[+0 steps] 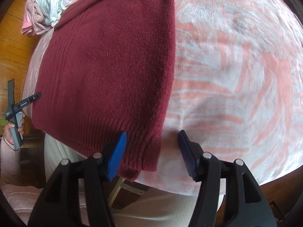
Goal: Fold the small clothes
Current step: 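Grasp the sweater hem with both tools and lift it toward the collar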
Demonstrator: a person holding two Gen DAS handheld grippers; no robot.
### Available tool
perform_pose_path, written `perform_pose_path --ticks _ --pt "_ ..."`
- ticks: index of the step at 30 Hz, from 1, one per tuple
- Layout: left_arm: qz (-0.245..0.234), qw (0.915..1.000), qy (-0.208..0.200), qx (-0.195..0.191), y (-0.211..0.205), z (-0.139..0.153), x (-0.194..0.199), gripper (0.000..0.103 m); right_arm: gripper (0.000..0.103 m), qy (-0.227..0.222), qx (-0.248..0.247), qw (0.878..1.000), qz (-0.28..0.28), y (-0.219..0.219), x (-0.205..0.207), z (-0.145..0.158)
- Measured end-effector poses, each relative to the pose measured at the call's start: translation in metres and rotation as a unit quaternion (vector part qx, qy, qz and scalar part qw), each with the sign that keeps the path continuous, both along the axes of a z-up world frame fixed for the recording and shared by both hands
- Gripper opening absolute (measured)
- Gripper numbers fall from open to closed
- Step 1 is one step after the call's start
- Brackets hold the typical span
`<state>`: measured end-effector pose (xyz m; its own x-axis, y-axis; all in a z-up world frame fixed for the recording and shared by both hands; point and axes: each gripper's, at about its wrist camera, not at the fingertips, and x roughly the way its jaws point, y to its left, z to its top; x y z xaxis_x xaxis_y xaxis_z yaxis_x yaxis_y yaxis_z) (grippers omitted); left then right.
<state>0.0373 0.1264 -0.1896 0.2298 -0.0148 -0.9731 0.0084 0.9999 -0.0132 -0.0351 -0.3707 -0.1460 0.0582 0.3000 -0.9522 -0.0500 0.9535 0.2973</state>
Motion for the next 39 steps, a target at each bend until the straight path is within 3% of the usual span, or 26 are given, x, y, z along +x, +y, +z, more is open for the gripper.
perform_pose_path --ticks 4,9,12,14,17,19,29,34,39 --pt "0.004 0.9999 0.005 -0.009 -0.002 -0.001 -0.013 0.091 0.059 0.0 0.007 1.0 0.002 0.002 -0.003 -0.002" --pt "0.007 0.9993 0.011 -0.034 -0.006 -0.001 -0.028 0.088 0.046 0.0 0.034 0.999 0.008 0.014 0.0 -0.006" --pt "0.008 0.9988 0.008 -0.047 -0.009 0.002 -0.04 0.069 0.018 0.005 0.05 0.999 0.012 0.022 0.001 -0.009" --pt "0.007 0.9979 0.006 -0.065 -0.013 0.008 -0.047 0.037 0.012 0.004 0.07 0.997 0.013 0.024 0.002 -0.009" --pt "0.005 0.9975 0.006 -0.071 -0.019 0.015 -0.052 0.017 0.011 0.001 0.078 0.997 0.01 0.025 0.004 -0.005" --pt "0.011 0.9969 0.006 -0.077 -0.018 0.02 -0.052 0.012 0.011 -0.005 0.085 0.996 0.011 0.025 0.004 0.002" --pt "0.029 0.9886 -0.031 -0.144 0.0 0.06 -0.009 0.008 0.01 -0.047 0.142 0.989 0.009 0.014 0.032 0.049" --pt "0.031 0.987 -0.055 -0.148 0.003 0.081 0.02 0.008 0.01 -0.06 0.139 0.988 0.005 0.014 0.062 0.06" --pt "0.041 0.9852 -0.056 -0.157 -0.002 0.079 0.056 0.008 0.01 -0.06 0.156 0.986 -0.017 0.008 0.098 0.064"
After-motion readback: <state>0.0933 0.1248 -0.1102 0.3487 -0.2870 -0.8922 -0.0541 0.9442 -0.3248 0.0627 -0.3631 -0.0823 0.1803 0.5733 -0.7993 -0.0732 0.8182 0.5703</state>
